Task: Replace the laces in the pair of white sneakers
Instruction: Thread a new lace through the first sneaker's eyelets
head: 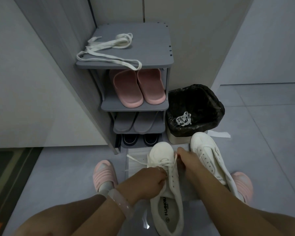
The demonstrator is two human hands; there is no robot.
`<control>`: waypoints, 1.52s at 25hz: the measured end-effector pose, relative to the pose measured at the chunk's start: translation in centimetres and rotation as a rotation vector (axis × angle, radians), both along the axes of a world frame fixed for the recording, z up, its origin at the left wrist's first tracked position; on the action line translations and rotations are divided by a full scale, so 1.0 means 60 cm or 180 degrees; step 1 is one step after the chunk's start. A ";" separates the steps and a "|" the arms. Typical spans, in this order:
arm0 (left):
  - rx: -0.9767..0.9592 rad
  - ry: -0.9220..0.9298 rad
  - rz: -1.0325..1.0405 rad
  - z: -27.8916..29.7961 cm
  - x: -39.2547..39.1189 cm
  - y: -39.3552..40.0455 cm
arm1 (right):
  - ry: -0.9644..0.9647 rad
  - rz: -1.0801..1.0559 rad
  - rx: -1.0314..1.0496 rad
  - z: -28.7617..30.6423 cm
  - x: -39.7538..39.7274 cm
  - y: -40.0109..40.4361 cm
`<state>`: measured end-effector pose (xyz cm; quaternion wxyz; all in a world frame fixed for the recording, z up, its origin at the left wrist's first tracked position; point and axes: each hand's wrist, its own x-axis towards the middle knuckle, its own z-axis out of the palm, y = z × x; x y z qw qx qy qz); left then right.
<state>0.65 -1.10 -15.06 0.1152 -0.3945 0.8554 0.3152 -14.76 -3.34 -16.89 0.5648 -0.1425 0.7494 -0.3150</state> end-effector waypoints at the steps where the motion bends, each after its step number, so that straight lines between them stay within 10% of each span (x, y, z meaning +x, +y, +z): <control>1: 0.0010 -0.0030 0.0008 0.002 0.000 -0.001 | -0.0399 -0.0210 -0.0109 0.003 0.003 -0.002; 8: 0.0063 -0.0051 -0.0091 0.013 0.005 -0.001 | -0.1208 -0.0026 -0.0560 0.025 0.006 -0.002; 21: 0.0210 0.0016 0.0226 0.021 -0.009 0.008 | 0.0583 0.2148 -0.1692 0.037 0.055 0.005; 28: 0.0006 -0.0266 0.0399 0.030 -0.002 -0.006 | -0.0693 0.0640 -0.2234 0.100 0.032 -0.002; 32: 0.0399 0.0110 0.0584 0.046 0.001 -0.012 | 0.0265 -0.0228 -0.1981 0.104 -0.030 -0.005; 35: 0.1099 0.1443 0.1932 0.082 0.020 -0.039 | 0.2520 0.2179 -0.0973 0.102 -0.054 0.006; 38: 0.1858 0.2808 0.2851 0.100 0.029 -0.055 | 0.2736 0.4004 -0.0170 0.082 -0.038 0.036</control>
